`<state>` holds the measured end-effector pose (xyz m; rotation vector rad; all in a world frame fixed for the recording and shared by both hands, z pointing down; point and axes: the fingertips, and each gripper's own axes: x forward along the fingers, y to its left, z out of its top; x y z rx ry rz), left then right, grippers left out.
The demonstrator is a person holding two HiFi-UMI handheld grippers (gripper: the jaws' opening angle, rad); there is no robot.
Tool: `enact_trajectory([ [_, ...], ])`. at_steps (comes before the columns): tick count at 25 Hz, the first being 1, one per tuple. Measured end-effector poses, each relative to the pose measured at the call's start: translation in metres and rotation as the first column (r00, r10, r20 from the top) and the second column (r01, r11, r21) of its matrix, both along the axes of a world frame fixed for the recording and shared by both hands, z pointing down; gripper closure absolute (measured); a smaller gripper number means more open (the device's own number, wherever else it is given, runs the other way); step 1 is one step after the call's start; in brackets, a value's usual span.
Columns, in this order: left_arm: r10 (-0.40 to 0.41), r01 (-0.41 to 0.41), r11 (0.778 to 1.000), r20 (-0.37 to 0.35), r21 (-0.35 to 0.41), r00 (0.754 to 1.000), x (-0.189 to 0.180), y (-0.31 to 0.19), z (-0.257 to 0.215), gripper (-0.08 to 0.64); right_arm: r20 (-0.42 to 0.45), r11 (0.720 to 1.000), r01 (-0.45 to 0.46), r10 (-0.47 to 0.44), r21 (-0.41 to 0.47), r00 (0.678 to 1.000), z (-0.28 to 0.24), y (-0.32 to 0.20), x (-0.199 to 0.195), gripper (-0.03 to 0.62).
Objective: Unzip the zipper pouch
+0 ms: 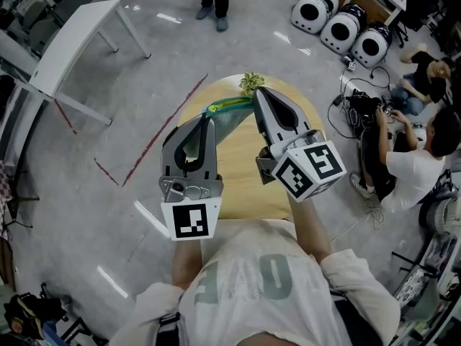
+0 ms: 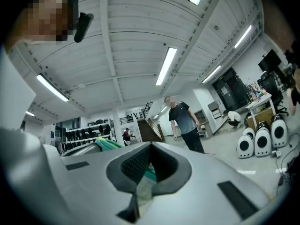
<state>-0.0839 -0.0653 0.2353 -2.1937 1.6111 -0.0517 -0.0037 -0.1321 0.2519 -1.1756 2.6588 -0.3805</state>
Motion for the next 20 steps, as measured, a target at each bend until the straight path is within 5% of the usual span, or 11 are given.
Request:
enact_trajectory([
  [8, -0.066, 0.067, 0.997, -0.044, 0.032, 0.997, -0.025, 0.001, -0.010, 0.534, -0.045, 0.995, -0.094, 0.093, -0.030, 0.995, 0.021, -0.010, 0.034, 0.565],
  [20, -0.030, 0.030, 1.000, -0.086, 0.005, 0.996, -0.021, 0.000, -0.006, 0.534, -0.049, 0.993, -0.104, 0.101, -0.053, 0.994, 0.027, -0.008, 0.036, 0.563],
])
